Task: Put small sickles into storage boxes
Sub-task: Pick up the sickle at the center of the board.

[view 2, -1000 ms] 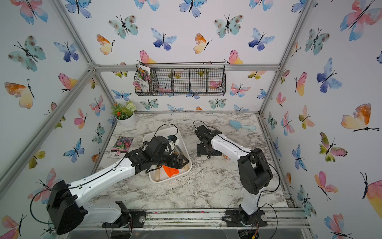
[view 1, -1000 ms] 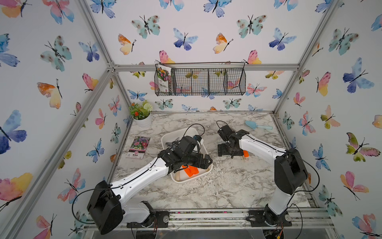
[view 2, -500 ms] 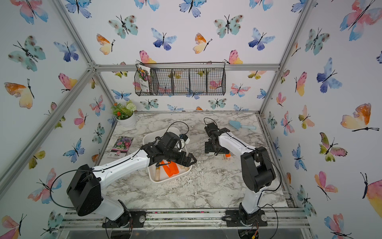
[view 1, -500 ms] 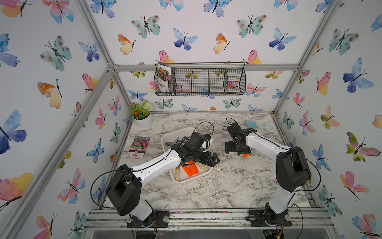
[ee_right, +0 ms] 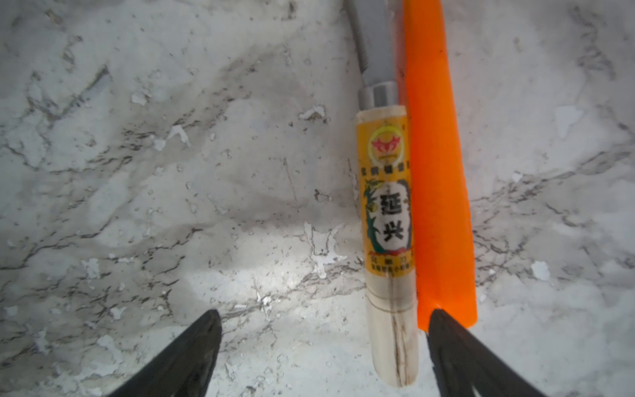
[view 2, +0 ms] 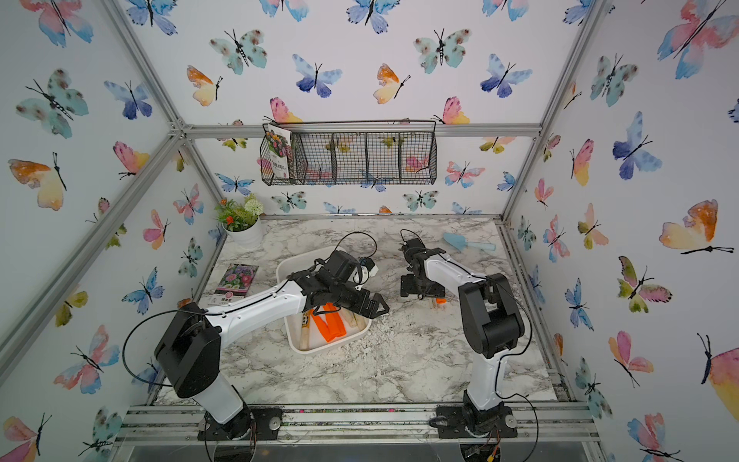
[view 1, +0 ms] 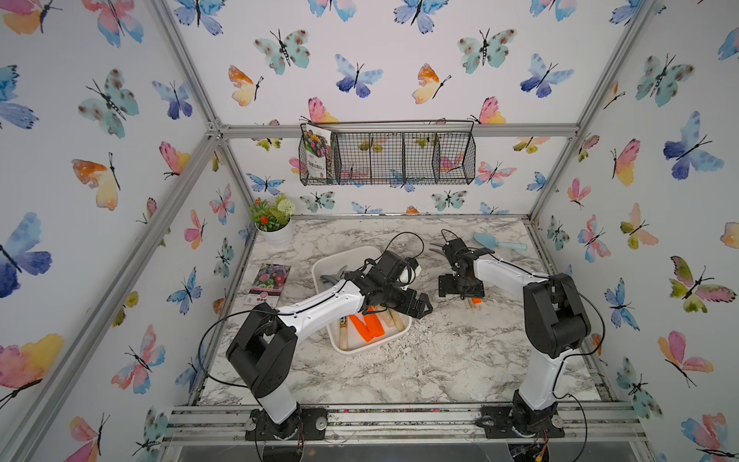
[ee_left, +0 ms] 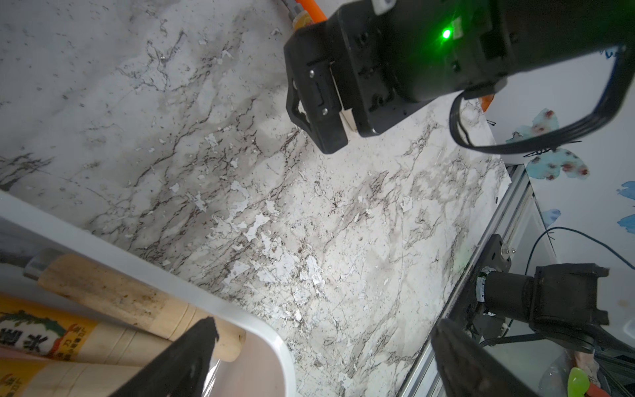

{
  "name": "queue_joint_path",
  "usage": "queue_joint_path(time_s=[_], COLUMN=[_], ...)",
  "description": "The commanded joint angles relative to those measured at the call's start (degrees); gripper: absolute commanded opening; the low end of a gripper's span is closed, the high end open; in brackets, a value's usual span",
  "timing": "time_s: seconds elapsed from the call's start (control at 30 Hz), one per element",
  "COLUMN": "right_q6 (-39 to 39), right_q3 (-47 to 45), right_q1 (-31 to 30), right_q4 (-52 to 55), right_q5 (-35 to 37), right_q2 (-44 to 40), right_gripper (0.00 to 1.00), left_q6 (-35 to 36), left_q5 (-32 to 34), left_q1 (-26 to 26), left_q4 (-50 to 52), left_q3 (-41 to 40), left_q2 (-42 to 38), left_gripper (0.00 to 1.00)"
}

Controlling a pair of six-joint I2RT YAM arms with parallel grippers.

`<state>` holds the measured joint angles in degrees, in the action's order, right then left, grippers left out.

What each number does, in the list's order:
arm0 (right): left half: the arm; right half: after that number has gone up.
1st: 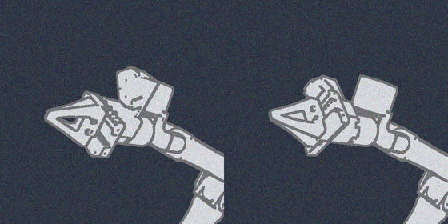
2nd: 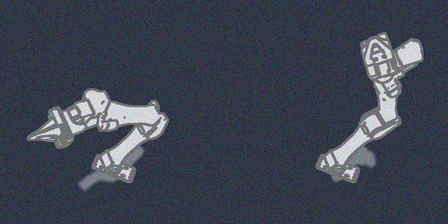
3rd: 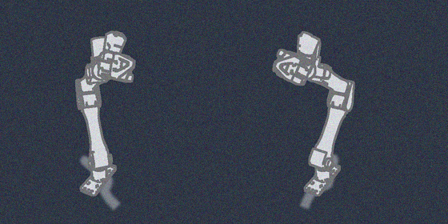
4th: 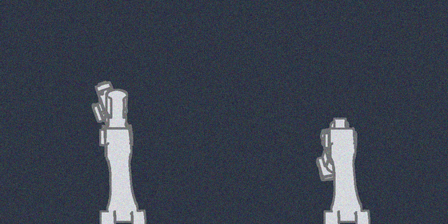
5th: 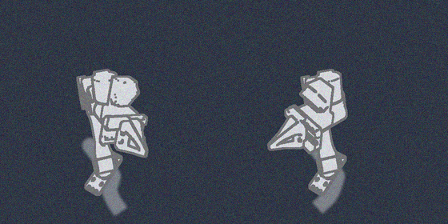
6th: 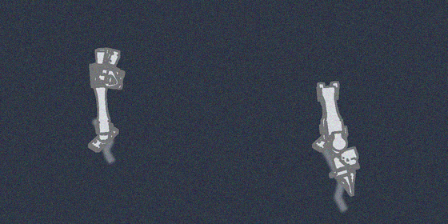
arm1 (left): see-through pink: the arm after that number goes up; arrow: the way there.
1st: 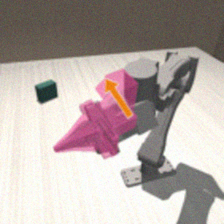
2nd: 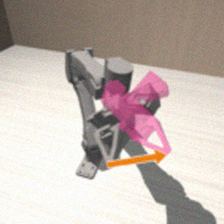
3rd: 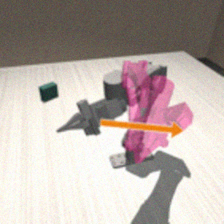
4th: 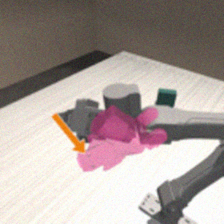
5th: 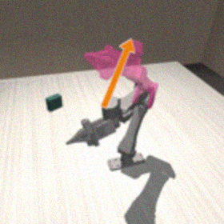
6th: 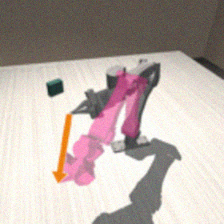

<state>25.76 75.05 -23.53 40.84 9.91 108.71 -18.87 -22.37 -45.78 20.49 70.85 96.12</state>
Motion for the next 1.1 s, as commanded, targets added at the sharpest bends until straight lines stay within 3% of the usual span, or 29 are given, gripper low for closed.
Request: queue_joint_path(time_s=[0.0, 0.17, 0.47, 0.8, 1.07], right_q6=[-0.9, -1.1, -1.2, -1.7, -1.3], right_q3=[-1.3, -2.2, -4.2, -5.0, -5.3], right_q1=[0.7, 0.9, 0.8, 0.8, 0.7], right_q4=[-1.7, -3.6, -5.6, -5.5, -4.2], right_q5=[-1.9, -3.6, -6.3, -7.3, -8.1], right_q2=[1.4, 2.5, 3.0, 2.3, -0.1], right_gripper=[0.9, 0.72, 0.28, 0.07, 0.01], left_q6=[1.1, 1.0, 1.1, 0.4, 0.0], left_q5=[-1.8, -2.0, -2.0, -1.6, -0.5], left_q1=[0.5, 0.5, 0.6, 0.7, 0.9], left_q4=[0.5, 0.5, 0.9, 0.7, 1.1], left_q3=[1.3, 1.2, 0.6, -0.3, -1.9], left_q2=[1.1, 1.5, 1.1, -0.2, -3.3], left_gripper=[0.98, 0.98, 0.98, 0.98, 0.98])
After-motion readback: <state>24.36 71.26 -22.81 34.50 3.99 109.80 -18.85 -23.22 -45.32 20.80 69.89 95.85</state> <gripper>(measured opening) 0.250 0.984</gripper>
